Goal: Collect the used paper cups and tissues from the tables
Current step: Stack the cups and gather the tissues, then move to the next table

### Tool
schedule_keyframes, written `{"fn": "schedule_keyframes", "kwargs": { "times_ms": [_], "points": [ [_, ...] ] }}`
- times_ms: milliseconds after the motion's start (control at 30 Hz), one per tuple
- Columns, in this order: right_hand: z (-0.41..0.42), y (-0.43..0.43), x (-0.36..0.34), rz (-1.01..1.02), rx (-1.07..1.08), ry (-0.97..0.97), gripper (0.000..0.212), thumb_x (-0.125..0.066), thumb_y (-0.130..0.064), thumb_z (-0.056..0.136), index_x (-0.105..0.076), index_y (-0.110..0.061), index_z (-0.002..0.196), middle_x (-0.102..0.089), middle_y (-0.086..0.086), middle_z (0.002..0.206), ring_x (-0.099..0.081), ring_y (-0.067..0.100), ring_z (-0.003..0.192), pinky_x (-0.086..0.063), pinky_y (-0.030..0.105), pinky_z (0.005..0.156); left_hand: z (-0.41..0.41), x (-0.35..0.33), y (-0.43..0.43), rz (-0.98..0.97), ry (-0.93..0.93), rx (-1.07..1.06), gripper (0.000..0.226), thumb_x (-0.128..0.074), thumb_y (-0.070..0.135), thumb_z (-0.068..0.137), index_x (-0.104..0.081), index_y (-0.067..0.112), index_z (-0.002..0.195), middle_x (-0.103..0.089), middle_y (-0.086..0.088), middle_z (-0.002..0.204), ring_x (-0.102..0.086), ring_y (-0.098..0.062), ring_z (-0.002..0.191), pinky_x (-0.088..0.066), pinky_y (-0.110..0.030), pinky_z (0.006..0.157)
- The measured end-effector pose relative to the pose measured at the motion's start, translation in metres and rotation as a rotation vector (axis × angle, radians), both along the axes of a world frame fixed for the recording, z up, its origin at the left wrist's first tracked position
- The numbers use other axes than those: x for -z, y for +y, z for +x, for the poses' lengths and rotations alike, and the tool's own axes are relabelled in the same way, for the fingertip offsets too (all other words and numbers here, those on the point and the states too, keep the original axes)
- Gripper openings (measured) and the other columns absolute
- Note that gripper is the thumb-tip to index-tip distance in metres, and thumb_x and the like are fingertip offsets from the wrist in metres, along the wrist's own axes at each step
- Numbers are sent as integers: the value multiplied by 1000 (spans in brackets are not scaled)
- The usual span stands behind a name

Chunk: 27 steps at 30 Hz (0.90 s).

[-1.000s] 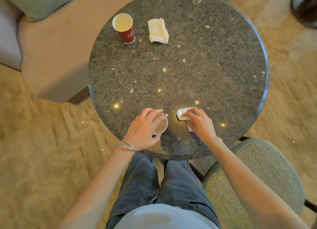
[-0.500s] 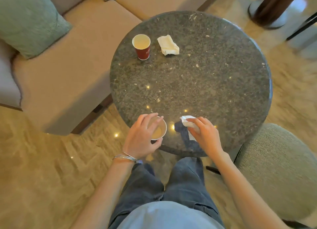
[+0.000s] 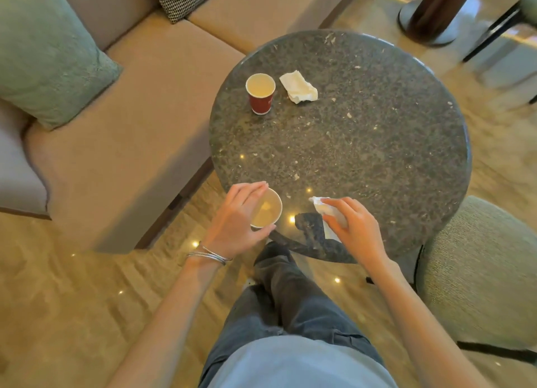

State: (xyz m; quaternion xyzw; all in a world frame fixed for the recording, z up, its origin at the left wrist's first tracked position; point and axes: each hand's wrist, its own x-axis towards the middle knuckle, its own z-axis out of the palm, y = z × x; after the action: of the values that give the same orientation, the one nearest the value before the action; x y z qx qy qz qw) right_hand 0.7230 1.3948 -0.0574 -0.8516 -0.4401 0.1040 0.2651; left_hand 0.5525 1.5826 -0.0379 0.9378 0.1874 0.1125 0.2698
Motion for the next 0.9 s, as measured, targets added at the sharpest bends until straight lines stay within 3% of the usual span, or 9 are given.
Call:
{"fn": "schedule_keyframes", "kwargs": {
  "times_ms": [300, 633, 900],
  "points": [
    [63, 70, 6, 12, 52, 5, 26, -63, -22, 86, -61, -20, 112, -65, -1, 95, -60, 18, 87, -48, 29, 64, 73, -16, 81, 32, -1, 17, 78, -81, 31, 65, -49, 0, 129, -54, -12, 126, -50, -29, 112, -34, -31, 101],
    [122, 145, -13, 38, 35, -37, 29, -64, -22, 85, -61, -19, 114, -65, -1, 96, -59, 18, 86, -50, 32, 63, 146, -32, 165, 112, -48, 60, 68, -77, 33, 69, -52, 6, 126, -52, -11, 127, -47, -30, 114, -35, -32, 100],
    [139, 196, -18, -9, 113, -71, 28, -63, -18, 86, -62, -18, 113, -64, 2, 95, -58, 22, 87, -52, 37, 65, 190, -28, 237, 92, -116, 181, 66, -67, 44, 72, -51, 8, 125, -52, -10, 124, -44, -22, 109, -26, -20, 101]
  ]
}}
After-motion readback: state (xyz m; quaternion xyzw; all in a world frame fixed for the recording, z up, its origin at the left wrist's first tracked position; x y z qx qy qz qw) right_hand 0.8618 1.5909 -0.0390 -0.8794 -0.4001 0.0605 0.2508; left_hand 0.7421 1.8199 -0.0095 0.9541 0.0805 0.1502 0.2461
